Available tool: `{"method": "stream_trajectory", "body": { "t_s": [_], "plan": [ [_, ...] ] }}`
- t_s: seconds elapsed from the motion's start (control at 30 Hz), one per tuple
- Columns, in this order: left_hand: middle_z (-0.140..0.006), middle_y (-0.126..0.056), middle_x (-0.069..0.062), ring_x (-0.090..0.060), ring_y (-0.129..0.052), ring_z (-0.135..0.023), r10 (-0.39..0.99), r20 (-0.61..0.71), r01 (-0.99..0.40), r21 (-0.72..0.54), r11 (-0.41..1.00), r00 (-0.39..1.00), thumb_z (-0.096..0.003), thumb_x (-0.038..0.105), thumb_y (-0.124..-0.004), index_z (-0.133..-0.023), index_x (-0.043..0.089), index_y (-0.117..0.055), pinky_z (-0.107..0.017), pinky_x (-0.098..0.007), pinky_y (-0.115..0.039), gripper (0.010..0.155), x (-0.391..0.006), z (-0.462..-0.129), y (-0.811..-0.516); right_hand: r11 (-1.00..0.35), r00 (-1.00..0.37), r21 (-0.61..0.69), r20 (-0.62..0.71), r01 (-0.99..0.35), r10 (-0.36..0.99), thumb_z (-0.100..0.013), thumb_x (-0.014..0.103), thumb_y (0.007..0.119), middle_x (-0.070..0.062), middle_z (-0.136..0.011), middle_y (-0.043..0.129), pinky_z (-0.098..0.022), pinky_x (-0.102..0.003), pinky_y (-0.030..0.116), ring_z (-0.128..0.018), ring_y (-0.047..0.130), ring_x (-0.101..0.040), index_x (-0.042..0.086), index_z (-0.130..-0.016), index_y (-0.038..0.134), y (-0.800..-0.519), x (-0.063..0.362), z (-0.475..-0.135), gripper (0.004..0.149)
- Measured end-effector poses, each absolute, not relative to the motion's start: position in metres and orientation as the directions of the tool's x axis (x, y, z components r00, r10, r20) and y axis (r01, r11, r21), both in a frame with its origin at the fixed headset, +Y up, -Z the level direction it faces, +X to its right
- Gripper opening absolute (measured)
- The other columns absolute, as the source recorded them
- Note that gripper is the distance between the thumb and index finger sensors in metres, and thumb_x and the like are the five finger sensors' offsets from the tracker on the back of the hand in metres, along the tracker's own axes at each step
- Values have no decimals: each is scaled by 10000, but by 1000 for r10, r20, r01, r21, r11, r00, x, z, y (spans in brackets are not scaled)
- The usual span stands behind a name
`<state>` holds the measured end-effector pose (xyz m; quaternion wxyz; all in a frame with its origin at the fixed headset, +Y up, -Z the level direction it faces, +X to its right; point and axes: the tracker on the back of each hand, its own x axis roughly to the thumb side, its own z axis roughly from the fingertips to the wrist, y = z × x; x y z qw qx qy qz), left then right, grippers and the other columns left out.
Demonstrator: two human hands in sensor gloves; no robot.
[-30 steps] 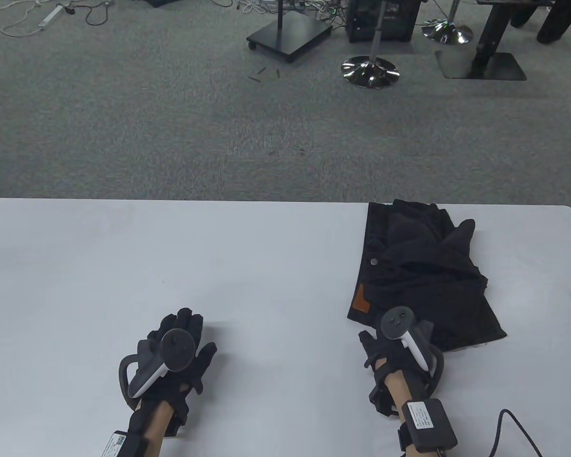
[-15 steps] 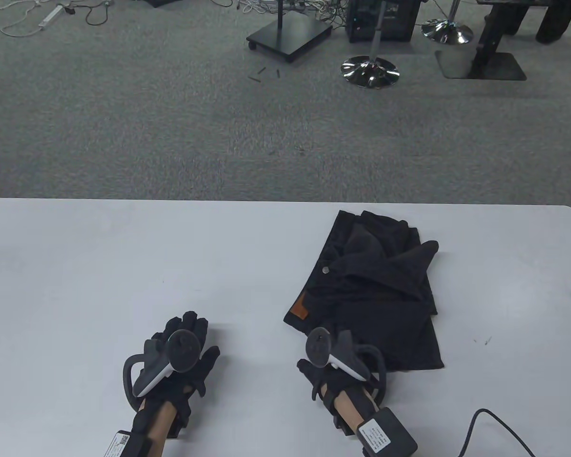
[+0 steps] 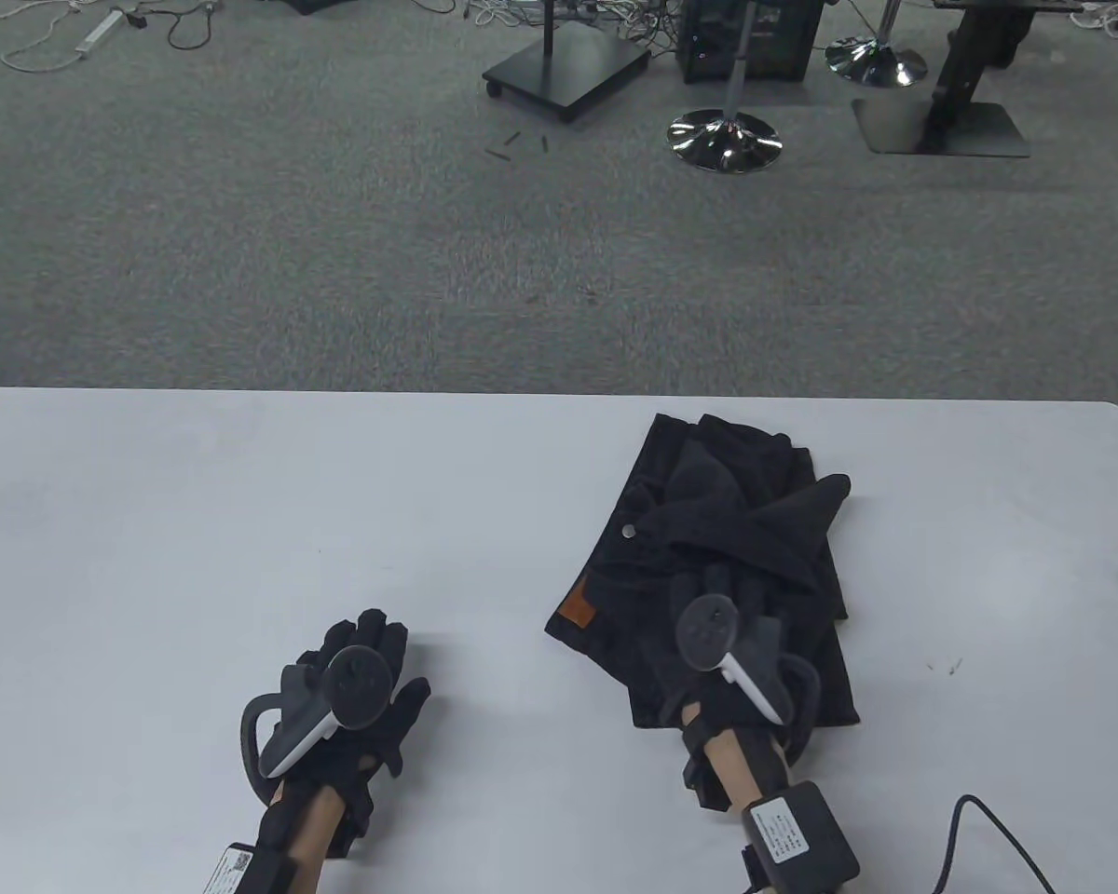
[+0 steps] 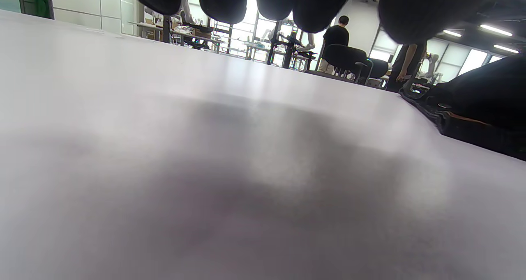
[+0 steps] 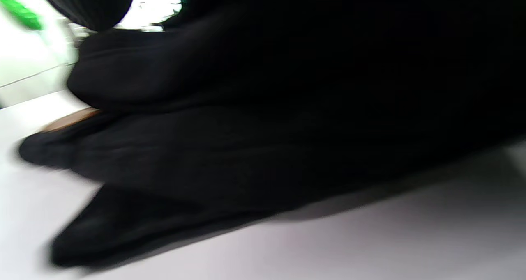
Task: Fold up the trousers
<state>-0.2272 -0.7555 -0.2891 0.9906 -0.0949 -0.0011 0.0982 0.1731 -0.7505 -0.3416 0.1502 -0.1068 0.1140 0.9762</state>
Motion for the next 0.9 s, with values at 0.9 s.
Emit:
{"method": "stream_trajectory", "body": {
  "t_s": [0.9],
  "plan": [
    [-1244, -342, 140, -271, -406, -1223, 202, -8, -199, -214, 956, 979, -513, 673, -667, -1161, 375, -455, -865, -607, -428, 743, -224, -291, -758, -856, -898, 439, 204, -273, 390, -467, 709, 636, 39, -1177, 137, -750, -668, 231, -1102, 89, -320, 471, -1061, 366, -782, 81, -326, 694]
  ]
}}
